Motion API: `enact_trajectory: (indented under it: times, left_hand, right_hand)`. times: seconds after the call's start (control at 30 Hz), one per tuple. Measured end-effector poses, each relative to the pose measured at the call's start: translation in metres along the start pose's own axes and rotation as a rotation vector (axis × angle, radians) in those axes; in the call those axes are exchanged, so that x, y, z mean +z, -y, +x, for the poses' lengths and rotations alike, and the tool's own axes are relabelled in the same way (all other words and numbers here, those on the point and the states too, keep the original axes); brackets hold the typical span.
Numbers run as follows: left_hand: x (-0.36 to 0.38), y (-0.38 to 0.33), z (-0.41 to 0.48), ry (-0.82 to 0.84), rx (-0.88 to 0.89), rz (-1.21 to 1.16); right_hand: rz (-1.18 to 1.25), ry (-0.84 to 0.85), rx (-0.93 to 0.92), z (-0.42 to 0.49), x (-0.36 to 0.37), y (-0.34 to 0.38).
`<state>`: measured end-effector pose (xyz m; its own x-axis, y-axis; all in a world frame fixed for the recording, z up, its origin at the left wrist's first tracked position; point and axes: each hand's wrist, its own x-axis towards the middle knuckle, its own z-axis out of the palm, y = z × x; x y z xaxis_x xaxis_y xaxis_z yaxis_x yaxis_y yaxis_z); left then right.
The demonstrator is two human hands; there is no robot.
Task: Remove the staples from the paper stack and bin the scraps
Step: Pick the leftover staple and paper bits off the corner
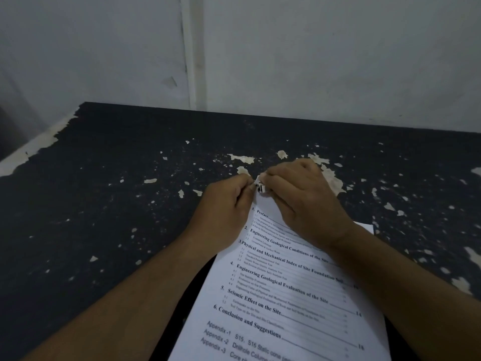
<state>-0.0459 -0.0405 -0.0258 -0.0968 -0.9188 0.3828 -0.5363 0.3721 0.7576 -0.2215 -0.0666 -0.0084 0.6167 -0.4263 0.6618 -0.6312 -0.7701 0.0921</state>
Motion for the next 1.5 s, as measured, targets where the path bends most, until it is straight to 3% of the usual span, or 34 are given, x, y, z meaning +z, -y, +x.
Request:
enact_trajectory:
  times: [0.73, 1.07, 1.23, 1.5]
  left_hand:
    - [-0.001, 0.0, 0.0, 0.01, -0.008, -0.011]
    - [0.002, -0.001, 0.0, -0.07, -0.043, 0.001]
    - [0.003, -0.001, 0.0, -0.076, -0.05, 0.009]
    - [0.002, -0.002, -0.002, -0.072, -0.025, -0.024]
  right_hand:
    - [0.065, 0.067, 0.094, 0.002, -0.003, 0.003]
    - [0.189, 0.218, 0.431, -0.002, -0.017, -0.008]
    - [0.232, 0.289, 0.449, 0.007, -0.014, 0.001]
    - [0.408, 0.22, 0.739, 0.028, -0.006, 0.016]
